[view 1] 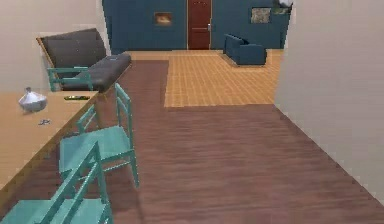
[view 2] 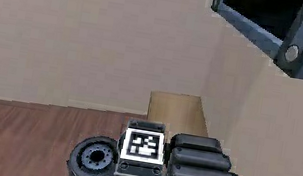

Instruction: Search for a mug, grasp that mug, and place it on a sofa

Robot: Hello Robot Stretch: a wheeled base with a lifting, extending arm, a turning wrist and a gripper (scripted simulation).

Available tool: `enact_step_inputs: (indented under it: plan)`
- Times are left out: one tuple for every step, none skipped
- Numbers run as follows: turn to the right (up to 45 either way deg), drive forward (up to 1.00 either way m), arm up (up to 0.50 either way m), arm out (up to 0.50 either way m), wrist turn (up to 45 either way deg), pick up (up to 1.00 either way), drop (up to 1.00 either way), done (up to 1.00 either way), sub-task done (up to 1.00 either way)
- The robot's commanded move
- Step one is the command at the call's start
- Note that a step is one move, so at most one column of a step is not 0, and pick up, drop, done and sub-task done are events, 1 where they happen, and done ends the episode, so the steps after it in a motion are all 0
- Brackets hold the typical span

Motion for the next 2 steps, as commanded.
enact_step_inputs:
  plan:
    - [-6.0,0.0,0.0,0.0,0.0,0.0,0.0,0.0,0.0]
    - [0.0,0.5,0.0,0.0,0.0,0.0,0.0,0.0,0.0]
